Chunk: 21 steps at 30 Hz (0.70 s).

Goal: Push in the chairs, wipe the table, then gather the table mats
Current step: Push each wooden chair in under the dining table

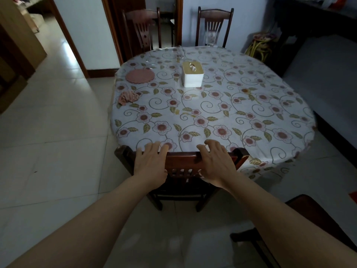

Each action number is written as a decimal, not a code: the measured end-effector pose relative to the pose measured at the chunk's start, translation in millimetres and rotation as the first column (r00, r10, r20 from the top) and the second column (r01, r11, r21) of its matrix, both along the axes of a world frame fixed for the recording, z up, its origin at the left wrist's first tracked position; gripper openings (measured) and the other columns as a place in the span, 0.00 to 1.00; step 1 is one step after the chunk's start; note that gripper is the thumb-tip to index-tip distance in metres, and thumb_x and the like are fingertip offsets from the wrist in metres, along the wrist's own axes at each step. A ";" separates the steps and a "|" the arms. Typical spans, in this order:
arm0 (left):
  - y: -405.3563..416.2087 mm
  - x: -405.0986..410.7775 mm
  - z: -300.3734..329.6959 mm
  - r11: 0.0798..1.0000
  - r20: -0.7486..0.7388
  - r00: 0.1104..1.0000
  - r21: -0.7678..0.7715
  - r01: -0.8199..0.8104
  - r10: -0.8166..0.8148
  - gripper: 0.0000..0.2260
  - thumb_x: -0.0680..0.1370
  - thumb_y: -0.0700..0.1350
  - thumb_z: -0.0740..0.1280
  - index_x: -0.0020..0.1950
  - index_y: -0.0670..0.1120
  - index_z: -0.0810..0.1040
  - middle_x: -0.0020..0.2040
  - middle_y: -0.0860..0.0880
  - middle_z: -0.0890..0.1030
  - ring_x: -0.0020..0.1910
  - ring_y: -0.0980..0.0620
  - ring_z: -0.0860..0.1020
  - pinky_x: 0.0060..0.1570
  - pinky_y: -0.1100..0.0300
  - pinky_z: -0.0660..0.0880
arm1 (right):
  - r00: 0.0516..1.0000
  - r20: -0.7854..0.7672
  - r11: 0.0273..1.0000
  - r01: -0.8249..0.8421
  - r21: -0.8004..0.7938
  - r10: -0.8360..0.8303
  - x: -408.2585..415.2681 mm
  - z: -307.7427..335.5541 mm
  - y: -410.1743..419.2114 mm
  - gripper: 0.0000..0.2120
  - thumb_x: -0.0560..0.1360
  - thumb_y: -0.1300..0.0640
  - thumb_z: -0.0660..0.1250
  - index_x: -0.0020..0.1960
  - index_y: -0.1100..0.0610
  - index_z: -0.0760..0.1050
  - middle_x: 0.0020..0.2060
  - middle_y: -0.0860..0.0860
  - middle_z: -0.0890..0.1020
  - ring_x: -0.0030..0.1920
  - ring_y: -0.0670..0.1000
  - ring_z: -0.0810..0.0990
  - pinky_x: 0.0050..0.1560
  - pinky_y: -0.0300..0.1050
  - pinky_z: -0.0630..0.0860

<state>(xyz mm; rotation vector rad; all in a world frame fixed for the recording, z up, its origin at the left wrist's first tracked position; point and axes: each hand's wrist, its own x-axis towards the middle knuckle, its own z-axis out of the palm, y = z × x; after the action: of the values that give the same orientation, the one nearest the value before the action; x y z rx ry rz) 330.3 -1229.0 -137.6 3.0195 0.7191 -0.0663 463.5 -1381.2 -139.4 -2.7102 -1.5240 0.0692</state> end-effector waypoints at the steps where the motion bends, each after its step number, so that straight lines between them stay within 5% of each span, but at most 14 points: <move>1: -5.5 -4.6 5.3 1.000 0.002 1.000 -0.009 -0.015 0.015 0.35 0.71 0.53 0.68 0.73 0.49 0.55 0.72 0.46 0.60 0.70 0.45 0.58 0.70 0.44 0.55 | 1.000 0.000 1.000 -0.009 0.000 0.009 -2.8 3.5 -7.3 0.34 0.72 0.46 0.68 0.71 0.55 0.59 0.70 0.58 0.61 0.70 0.58 0.59 0.70 0.50 0.57; 7: -41.6 -17.9 44.6 0.987 -0.036 0.997 -0.147 -0.071 0.066 0.37 0.71 0.54 0.69 0.74 0.49 0.54 0.72 0.47 0.63 0.70 0.45 0.59 0.69 0.43 0.57 | 0.999 -0.028 1.000 0.030 -0.006 -0.030 -25.7 35.9 -51.2 0.36 0.71 0.48 0.69 0.73 0.54 0.57 0.73 0.57 0.58 0.73 0.57 0.56 0.72 0.51 0.56; 16: -107.5 -7.1 84.1 0.980 -0.041 0.988 -0.136 0.142 -0.149 0.34 0.72 0.55 0.68 0.73 0.49 0.56 0.71 0.47 0.65 0.69 0.45 0.62 0.67 0.46 0.60 | 0.972 -0.001 0.969 0.234 0.075 -0.234 -60.4 82.0 -135.5 0.36 0.71 0.50 0.69 0.73 0.53 0.56 0.71 0.55 0.59 0.72 0.56 0.56 0.72 0.51 0.57; 21: -156.0 2.1 90.0 0.916 -0.033 0.954 -0.292 0.276 -0.298 0.35 0.72 0.54 0.68 0.74 0.49 0.55 0.71 0.46 0.64 0.70 0.44 0.60 0.67 0.45 0.59 | 0.900 -0.022 0.900 0.435 0.034 -0.435 -87.6 86.7 -191.9 0.36 0.71 0.49 0.70 0.73 0.51 0.57 0.71 0.55 0.58 0.71 0.57 0.56 0.71 0.51 0.57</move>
<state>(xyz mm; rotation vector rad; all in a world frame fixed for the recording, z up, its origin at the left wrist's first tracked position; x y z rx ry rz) 332.4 -1385.1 -47.5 2.8264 0.2339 -0.2721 375.9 -1573.2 -52.7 -2.9351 -0.8685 0.0462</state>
